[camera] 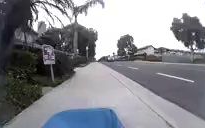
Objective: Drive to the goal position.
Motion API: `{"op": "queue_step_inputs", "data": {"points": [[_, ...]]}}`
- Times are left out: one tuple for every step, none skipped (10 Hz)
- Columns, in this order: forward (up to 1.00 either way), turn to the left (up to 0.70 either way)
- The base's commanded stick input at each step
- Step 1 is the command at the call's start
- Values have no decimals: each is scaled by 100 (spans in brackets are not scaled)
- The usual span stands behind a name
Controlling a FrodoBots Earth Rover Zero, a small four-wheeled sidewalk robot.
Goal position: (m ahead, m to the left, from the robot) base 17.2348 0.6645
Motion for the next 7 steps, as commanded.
{"op": "queue_step_inputs", "data": {"points": [[100, 0], [100, 0], [100, 0], [100, 0], [100, 16], [100, 0], [100, 0]]}}
